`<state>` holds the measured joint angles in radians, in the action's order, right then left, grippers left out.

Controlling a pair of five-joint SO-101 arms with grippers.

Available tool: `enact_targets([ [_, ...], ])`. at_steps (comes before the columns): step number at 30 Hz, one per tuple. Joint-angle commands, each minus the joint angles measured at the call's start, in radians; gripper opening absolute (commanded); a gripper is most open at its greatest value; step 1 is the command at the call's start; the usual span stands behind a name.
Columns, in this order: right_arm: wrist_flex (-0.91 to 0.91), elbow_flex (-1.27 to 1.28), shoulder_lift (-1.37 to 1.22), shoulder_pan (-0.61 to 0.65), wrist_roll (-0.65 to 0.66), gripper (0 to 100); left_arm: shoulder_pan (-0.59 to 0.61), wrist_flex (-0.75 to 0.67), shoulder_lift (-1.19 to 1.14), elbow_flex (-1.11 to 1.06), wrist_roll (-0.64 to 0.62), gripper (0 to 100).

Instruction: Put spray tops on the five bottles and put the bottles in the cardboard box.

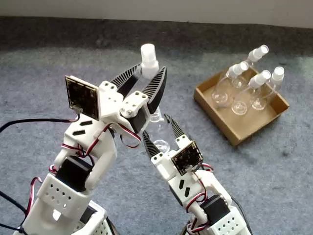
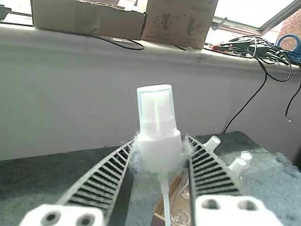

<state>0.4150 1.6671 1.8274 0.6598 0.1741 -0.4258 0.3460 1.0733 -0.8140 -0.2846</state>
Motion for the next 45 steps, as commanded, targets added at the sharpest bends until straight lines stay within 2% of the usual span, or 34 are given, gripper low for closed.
enact_targets([
  [1, 0.002, 0.133, 0.012, 0.007, 0.0, 15.6, -0.03, -0.025, 0.021, -0.01, 0.009, 9],
  [15, 0.004, 0.133, 0.012, 0.007, 0.002, 15.6, -0.03, -0.029, 0.021, 0.113, 0.015, 9],
  [20, 0.004, 0.133, 0.012, 0.007, 0.002, 15.6, 0.041, -0.032, 0.021, 0.113, 0.015, 9],
  [37, 0.004, 0.133, 0.012, 0.007, 0.002, 15.6, 0.051, -0.034, 0.021, -0.07, 0.014, 9],
  [45, 0.004, 0.133, 0.012, 0.007, 0.002, 15.6, -0.067, -0.031, 0.022, -0.239, 0.015, 9],
])
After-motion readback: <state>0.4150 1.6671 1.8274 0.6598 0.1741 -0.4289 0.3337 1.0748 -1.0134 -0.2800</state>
